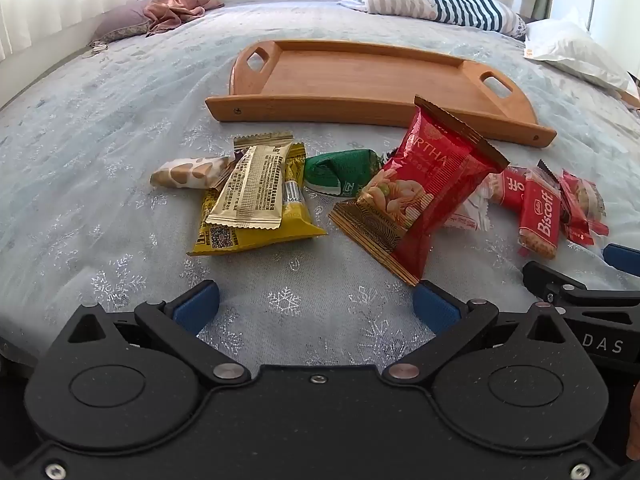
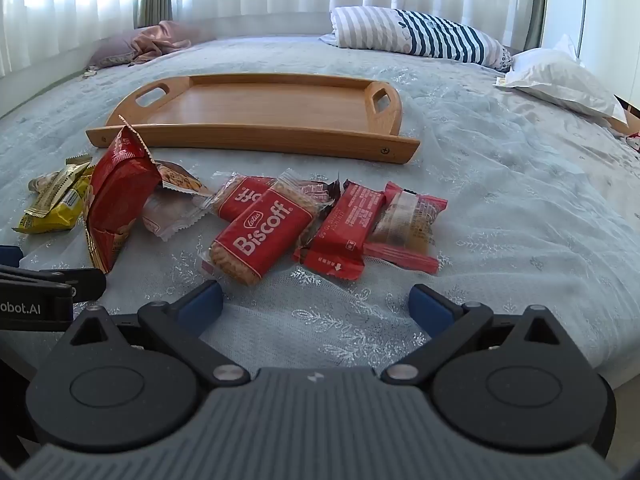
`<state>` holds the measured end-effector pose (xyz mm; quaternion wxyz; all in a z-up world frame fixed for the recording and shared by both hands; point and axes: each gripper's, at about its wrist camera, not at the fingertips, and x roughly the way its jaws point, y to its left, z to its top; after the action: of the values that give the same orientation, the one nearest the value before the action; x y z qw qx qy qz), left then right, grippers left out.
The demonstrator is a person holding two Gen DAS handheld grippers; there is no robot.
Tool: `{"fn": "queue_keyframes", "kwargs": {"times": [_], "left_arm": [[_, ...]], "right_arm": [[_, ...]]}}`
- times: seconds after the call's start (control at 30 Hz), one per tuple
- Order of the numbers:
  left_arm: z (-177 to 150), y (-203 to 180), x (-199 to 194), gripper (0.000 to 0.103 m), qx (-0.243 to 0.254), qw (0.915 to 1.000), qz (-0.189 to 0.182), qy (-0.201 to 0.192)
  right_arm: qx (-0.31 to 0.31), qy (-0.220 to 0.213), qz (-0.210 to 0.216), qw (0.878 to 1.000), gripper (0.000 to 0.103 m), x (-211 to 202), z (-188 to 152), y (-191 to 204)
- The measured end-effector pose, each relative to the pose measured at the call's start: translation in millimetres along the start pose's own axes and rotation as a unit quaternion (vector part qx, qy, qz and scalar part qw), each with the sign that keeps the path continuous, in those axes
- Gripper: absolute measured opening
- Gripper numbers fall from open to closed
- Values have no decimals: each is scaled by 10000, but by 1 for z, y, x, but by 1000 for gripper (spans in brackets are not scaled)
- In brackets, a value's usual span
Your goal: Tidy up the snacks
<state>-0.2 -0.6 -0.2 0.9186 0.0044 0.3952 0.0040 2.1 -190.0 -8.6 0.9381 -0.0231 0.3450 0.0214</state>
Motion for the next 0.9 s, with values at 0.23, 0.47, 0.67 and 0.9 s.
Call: {"fn": "queue_keyframes", "kwargs": {"times": [0.23,0.47,0.67,0.9], "left_arm": [[0,0,0,103,-38,10000,-31,25],[0,1,0,103,-46,10000,-39,35],[0,1,0,103,-48,10000,-42,34],[0,1,0,103,-50,10000,-43,38]], "right_arm": [[-3,9,-4,10000,103,0,0,0],[-6,9,-5,10000,103,0,0,1],[-6,7,-5,10000,103,0,0,1],[-9,7,-7,10000,103,0,0,1]]}}
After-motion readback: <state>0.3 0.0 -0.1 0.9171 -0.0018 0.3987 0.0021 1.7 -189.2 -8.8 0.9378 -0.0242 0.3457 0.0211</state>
